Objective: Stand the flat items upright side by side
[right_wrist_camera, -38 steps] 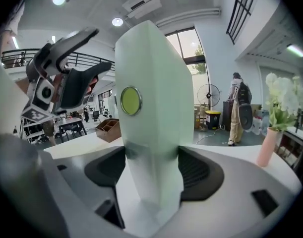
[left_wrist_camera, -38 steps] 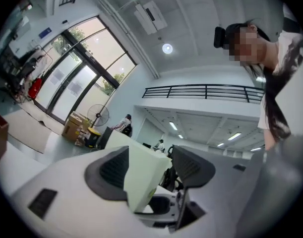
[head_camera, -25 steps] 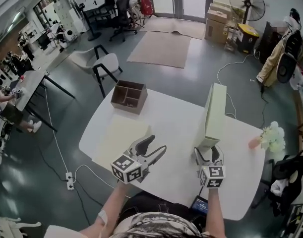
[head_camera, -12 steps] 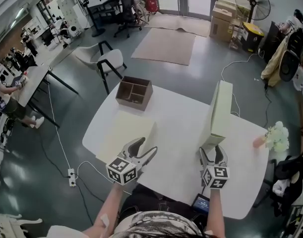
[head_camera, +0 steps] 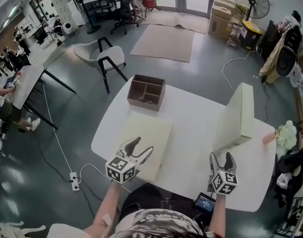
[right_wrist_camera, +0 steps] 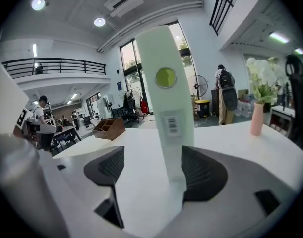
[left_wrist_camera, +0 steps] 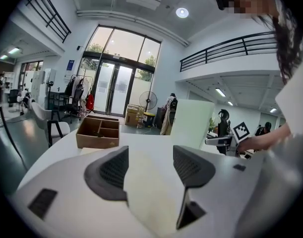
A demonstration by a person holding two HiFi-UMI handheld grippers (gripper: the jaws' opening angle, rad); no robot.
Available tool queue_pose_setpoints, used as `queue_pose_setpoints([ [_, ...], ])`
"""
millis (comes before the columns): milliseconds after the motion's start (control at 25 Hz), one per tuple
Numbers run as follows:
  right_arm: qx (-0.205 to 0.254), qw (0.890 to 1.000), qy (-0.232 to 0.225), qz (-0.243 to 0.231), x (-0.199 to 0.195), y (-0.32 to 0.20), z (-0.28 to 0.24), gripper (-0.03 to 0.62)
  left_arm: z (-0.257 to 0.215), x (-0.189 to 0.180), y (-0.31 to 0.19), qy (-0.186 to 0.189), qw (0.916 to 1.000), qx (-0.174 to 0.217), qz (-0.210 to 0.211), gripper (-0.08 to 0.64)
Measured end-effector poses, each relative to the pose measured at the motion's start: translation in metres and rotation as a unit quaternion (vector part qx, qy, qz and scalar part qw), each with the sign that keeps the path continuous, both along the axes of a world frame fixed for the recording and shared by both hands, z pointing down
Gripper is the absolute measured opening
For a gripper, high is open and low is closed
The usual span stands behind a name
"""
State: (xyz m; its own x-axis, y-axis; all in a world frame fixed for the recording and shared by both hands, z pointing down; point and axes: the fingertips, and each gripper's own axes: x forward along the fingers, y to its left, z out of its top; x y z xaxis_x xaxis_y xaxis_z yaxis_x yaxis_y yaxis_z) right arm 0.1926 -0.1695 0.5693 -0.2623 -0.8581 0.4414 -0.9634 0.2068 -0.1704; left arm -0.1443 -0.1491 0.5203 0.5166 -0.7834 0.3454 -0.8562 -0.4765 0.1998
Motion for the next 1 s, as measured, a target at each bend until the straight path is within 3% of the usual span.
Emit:
queue_pose_setpoints([
  [200,-0.02,0.999,-0.03,0.036,-0.045,0.019,0.011,0.353,0.027,-0.075,0.004,-0.003,0.9993,-0.038,-0.001,0.284],
  [440,-0.062,0.997,-0.039,-0.038,-0.129,0.024,0.03,0.353,0.07,-0.135,0.032,-0.014,0.9938,-0.109,0.012,0.311],
  [680,-0.1,0.986,-0.049,-0.12,-0.193,-0.005,0.049,0.371,0.111,-0.152,0.072,0.01,0.9842,-0.176,0.011,0.331],
  [1000,-0.16,0.967,-0.097,-0.173,-0.24,-0.062,0.077,0.419,0.135,-0.149,0.089,0.065,0.9751,-0.212,-0.004,0.351],
])
